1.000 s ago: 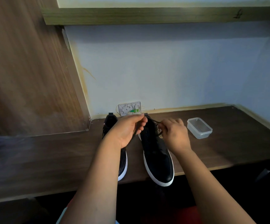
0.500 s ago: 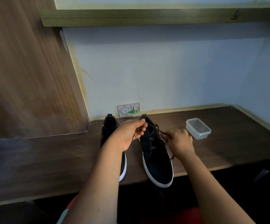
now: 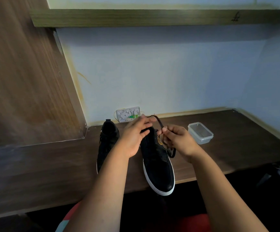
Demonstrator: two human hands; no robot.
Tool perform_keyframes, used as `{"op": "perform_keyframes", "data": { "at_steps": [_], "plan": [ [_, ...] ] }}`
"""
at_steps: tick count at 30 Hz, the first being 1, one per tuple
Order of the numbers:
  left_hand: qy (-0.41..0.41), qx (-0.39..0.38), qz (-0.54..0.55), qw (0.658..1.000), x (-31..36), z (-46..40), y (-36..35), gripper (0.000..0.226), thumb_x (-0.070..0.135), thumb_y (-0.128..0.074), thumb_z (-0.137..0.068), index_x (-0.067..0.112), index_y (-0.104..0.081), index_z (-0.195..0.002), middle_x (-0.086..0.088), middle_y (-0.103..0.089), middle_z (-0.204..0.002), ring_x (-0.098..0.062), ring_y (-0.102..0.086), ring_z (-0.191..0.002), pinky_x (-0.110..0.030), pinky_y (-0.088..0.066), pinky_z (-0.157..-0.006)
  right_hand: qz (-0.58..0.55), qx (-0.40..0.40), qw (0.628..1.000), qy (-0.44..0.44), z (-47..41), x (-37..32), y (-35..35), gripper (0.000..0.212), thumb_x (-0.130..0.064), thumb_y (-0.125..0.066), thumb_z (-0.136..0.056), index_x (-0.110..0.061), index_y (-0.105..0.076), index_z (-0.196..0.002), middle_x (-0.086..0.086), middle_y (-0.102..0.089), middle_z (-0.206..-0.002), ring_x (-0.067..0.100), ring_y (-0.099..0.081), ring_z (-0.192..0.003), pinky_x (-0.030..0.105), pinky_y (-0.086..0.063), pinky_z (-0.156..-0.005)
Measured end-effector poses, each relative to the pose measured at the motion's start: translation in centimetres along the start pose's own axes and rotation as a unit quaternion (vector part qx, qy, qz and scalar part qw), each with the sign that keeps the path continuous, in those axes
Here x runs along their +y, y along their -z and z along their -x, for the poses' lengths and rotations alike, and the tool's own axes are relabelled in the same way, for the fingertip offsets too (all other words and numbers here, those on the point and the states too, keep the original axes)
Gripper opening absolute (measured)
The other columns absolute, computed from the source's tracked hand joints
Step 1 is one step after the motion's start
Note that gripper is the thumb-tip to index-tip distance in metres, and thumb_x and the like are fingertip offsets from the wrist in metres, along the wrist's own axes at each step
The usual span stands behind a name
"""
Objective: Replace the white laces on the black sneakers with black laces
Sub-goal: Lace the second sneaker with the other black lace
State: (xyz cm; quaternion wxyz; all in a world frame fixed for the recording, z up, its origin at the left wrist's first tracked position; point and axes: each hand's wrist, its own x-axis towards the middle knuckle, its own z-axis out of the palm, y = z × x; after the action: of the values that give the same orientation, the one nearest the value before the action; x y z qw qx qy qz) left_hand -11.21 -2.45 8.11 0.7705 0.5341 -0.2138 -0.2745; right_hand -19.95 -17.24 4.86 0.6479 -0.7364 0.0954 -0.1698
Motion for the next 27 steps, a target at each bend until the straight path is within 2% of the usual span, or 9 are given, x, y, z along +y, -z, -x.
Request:
{"op": "perform_keyframes", "data": {
  "at_steps": [3,6,8,13,17,20,24,25,27],
  "plan": [
    [-0.028,-0.051,-0.069,0.996,-1.4,0.3,-1.2,0.015,0.011,-0.054,-0.096,0.010,-0.067,-0.104,-0.008,-0.068,-0.105,-0.017,-0.061,-0.089,-0.025,-0.050,-0.077,0.015,-0.027,0.999,-0.037,0.5,-0.2,-0.5,0.031,-0.029,-0.050,-0.100,-0.012,-0.065,-0.078,-0.003,-0.042,-0.056,0.010,-0.033,-0.051,0.021,-0.026,-0.048],
    [-0.048,0.008,-0.100,0.994,-2.4,0.1,-1.6,0.018,-0.002,-0.058,-0.091,0.011,-0.068,-0.099,-0.007,-0.072,-0.090,-0.013,-0.059,-0.069,-0.021,-0.046,-0.050,0.081,-0.122,0.986,-0.073,1.0,0.1,-0.5,0.031,-0.034,-0.050,-0.099,-0.017,-0.068,-0.081,-0.004,-0.052,-0.062,0.011,-0.040,-0.056,0.023,-0.031,-0.053],
    [-0.048,0.047,-0.140,0.988,-2.8,-0.4,-1.4,0.020,0.000,-0.055,-0.094,0.017,-0.063,-0.103,-0.003,-0.073,-0.089,-0.008,-0.062,-0.070,-0.018,-0.047,-0.054,0.085,-0.143,0.980,-0.106,1.1,0.0,-0.5,0.034,-0.035,-0.047,-0.100,-0.011,-0.070,-0.091,0.000,-0.061,-0.073,0.010,-0.051,-0.063,0.024,-0.041,-0.059],
    [-0.079,0.005,-0.415,0.906,-3.6,-0.6,-1.4,0.040,0.012,-0.059,-0.093,0.020,-0.035,-0.125,-0.001,-0.072,-0.071,-0.003,-0.061,-0.060,-0.022,-0.052,-0.068,-0.054,0.049,0.991,-0.115,0.4,-0.2,-0.2,0.045,-0.042,-0.050,-0.097,0.000,-0.068,-0.097,0.020,-0.069,-0.085,0.025,-0.064,-0.076,0.039,-0.053,-0.080],
    [-0.066,-0.039,-0.502,0.861,-4.0,-0.4,-1.9,0.047,0.008,-0.052,-0.093,0.016,-0.027,-0.133,-0.001,-0.067,-0.085,-0.003,-0.062,-0.068,-0.008,-0.041,-0.055,-0.018,-0.007,0.997,-0.076,0.8,0.1,-0.2,0.033,-0.025,-0.065,-0.090,0.008,-0.065,-0.089,0.024,-0.059,-0.075,0.026,-0.050,-0.062,0.031,-0.045,-0.062],
    [-0.050,-0.032,-0.501,0.864,-4.0,-0.3,-2.4,0.052,0.013,-0.055,-0.095,0.016,-0.024,-0.137,-0.002,-0.070,-0.091,-0.007,-0.065,-0.073,-0.010,-0.040,-0.062,-0.053,0.070,0.994,-0.063,0.5,0.0,-0.4,0.021,-0.018,-0.061,-0.093,0.002,-0.067,-0.086,0.018,-0.063,-0.070,0.024,-0.054,-0.053,0.030,-0.044,-0.050],
    [0.108,-0.157,-0.465,0.864,-2.2,0.5,-0.4,0.040,0.013,-0.055,-0.096,0.012,-0.037,-0.132,-0.004,-0.073,-0.096,-0.006,-0.061,-0.061,-0.018,-0.046,-0.070,-0.377,0.197,0.901,-0.083,-0.4,-1.3,1.8,0.024,-0.015,-0.040,-0.102,-0.011,-0.056,-0.084,-0.001,-0.054,-0.058,0.011,-0.052,-0.052,0.024,-0.046,-0.054],
    [0.134,-0.179,-0.479,0.849,-1.2,0.7,0.7,0.034,0.012,-0.056,-0.096,0.009,-0.045,-0.128,-0.005,-0.074,-0.096,-0.008,-0.060,-0.060,-0.018,-0.046,-0.067,-0.393,0.222,0.887,-0.092,-0.5,-1.3,2.8,0.025,-0.016,-0.040,-0.103,-0.011,-0.055,-0.083,-0.002,-0.047,-0.057,0.007,-0.044,-0.047,0.020,-0.040,-0.048],
    [0.135,-0.153,-0.507,0.838,0.8,0.8,2.6,0.025,0.015,-0.058,-0.095,0.010,-0.057,-0.119,-0.001,-0.074,-0.088,-0.009,-0.059,-0.060,-0.018,-0.043,-0.061,-0.277,0.252,0.918,-0.129,-0.4,-0.4,4.6,0.024,-0.021,-0.047,-0.101,-0.010,-0.061,-0.085,-0.003,-0.041,-0.062,0.005,-0.031,-0.042,0.019,-0.028,-0.040]
  ]
}}
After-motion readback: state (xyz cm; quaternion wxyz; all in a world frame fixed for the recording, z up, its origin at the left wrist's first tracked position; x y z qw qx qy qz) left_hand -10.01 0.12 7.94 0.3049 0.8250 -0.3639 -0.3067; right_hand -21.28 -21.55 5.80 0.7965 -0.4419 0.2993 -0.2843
